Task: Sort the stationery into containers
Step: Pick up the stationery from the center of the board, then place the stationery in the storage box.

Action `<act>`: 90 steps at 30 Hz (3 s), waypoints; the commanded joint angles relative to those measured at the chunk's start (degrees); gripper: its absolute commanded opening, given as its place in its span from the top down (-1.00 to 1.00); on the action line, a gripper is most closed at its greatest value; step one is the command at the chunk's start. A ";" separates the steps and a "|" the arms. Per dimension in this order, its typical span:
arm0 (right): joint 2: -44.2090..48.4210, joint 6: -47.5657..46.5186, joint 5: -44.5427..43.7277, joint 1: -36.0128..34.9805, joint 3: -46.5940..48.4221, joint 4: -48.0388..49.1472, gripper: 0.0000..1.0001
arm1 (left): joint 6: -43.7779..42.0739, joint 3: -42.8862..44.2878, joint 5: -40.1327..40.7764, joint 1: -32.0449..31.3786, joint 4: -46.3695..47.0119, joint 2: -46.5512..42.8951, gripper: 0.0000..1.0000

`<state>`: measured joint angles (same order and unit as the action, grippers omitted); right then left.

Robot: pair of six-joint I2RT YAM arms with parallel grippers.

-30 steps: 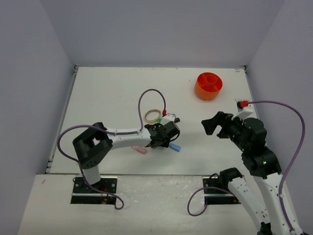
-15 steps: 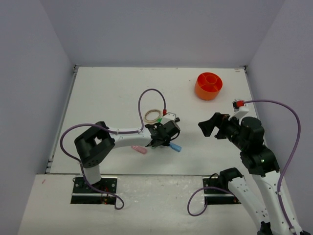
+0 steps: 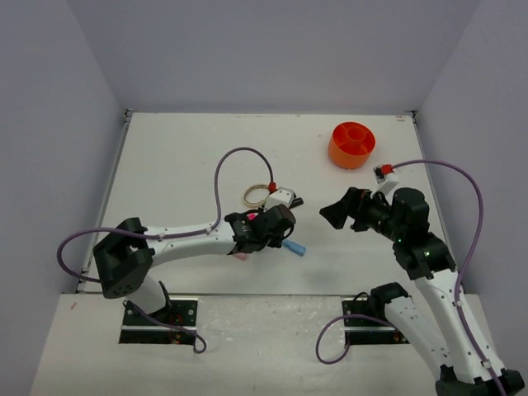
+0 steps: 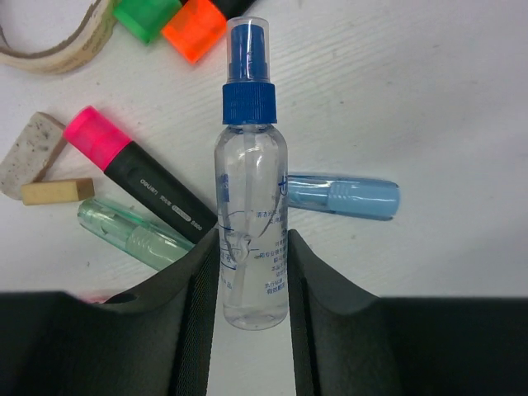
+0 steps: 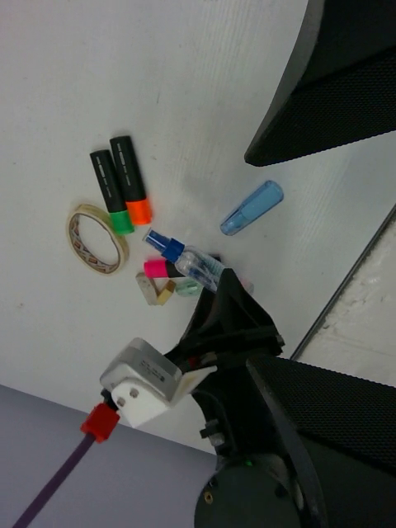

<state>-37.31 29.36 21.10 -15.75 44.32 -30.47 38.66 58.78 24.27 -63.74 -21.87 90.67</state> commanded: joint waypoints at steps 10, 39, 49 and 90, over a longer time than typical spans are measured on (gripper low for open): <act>-10.50 9.21 20.02 -1.29 -6.16 18.74 -0.82 | -9.31 -14.16 -10.01 -5.02 31.19 -22.23 1.00; -17.76 4.29 -13.61 -5.25 8.23 13.66 1.00 | -2.96 -3.39 12.94 -5.07 -5.22 -29.43 -1.00; -46.81 -8.57 -50.98 -1.67 32.73 22.69 1.00 | 0.68 0.89 21.81 -5.07 -32.13 -43.64 -1.00; -70.22 -17.06 -49.97 0.31 50.59 21.79 -0.39 | 1.44 -7.80 21.36 -5.07 -27.10 -63.05 -1.00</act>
<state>-114.88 11.57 -29.74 -14.94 95.90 -9.47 39.46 50.89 43.77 -68.75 -50.35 27.83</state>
